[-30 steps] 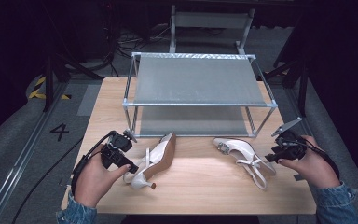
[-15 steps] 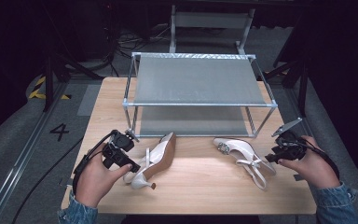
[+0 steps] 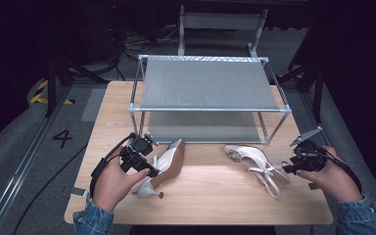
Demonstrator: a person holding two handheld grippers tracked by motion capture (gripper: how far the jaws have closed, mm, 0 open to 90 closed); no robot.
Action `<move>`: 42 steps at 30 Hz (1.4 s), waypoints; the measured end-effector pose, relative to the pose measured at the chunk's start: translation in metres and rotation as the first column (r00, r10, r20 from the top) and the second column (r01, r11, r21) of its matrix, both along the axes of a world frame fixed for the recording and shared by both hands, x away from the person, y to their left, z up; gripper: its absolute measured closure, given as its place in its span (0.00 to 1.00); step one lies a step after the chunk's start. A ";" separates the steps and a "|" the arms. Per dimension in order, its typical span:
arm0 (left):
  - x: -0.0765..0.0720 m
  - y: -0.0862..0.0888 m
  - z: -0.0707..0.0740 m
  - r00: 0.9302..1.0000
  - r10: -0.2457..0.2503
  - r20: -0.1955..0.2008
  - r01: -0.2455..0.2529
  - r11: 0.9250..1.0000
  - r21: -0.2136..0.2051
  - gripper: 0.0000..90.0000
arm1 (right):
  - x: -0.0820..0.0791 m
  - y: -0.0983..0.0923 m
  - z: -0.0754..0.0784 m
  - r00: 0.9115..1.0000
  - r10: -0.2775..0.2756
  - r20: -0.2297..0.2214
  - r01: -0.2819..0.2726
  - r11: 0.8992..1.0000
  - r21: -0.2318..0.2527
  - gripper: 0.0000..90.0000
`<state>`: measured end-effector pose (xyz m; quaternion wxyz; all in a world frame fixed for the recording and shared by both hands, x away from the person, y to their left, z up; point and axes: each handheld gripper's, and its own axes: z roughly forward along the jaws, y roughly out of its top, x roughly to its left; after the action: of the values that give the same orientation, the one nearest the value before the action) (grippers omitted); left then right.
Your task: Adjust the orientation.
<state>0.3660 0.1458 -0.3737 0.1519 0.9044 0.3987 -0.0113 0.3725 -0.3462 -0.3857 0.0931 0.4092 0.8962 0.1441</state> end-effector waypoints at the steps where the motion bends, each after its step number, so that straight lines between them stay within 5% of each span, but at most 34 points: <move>1: 0.001 -0.002 -0.001 1.000 -0.004 -0.001 0.004 1.000 0.005 0.42 | -0.001 -0.001 0.000 1.000 -0.001 -0.001 0.001 1.000 0.004 0.57; 12: 0.022 -0.008 -0.027 0.998 -0.009 -0.056 0.009 1.000 0.006 0.44 | -0.008 -0.011 -0.001 1.000 -0.027 0.001 0.027 1.000 0.001 0.56; 18: 0.027 -0.007 -0.033 0.993 -0.045 -0.111 0.040 0.998 -0.047 0.51 | -0.009 -0.012 -0.002 1.000 -0.027 0.004 0.027 1.000 -0.002 0.55; 26: 0.021 -0.019 -0.032 0.974 -0.149 -0.173 0.133 0.986 -0.100 0.75 | -0.010 -0.013 -0.002 1.000 -0.029 0.009 0.029 1.000 0.001 0.55; 30: 0.017 -0.024 -0.028 0.977 -0.145 -0.157 0.138 0.989 -0.054 0.82 | -0.010 -0.013 -0.002 1.000 -0.022 0.010 0.022 1.000 0.003 0.55; 33: 0.013 -0.023 -0.020 0.990 -0.089 -0.106 0.093 0.995 0.037 0.83 | -0.009 -0.012 -0.002 1.000 -0.019 0.011 0.019 1.000 0.003 0.55; 39: 0.009 -0.026 -0.015 0.999 -0.026 -0.044 0.033 0.985 0.168 0.83 | -0.009 -0.010 -0.003 1.000 -0.013 0.007 0.013 1.000 0.001 0.55; 42: 0.007 -0.034 -0.017 0.998 -0.043 -0.051 0.051 0.985 0.165 0.80 | -0.009 -0.010 -0.003 1.000 -0.011 0.011 0.011 1.000 0.002 0.55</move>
<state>0.3735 0.1114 -0.3908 0.0662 0.9225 0.3803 -0.0027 0.3633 -0.3560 -0.3888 0.0984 0.4133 0.8933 0.1467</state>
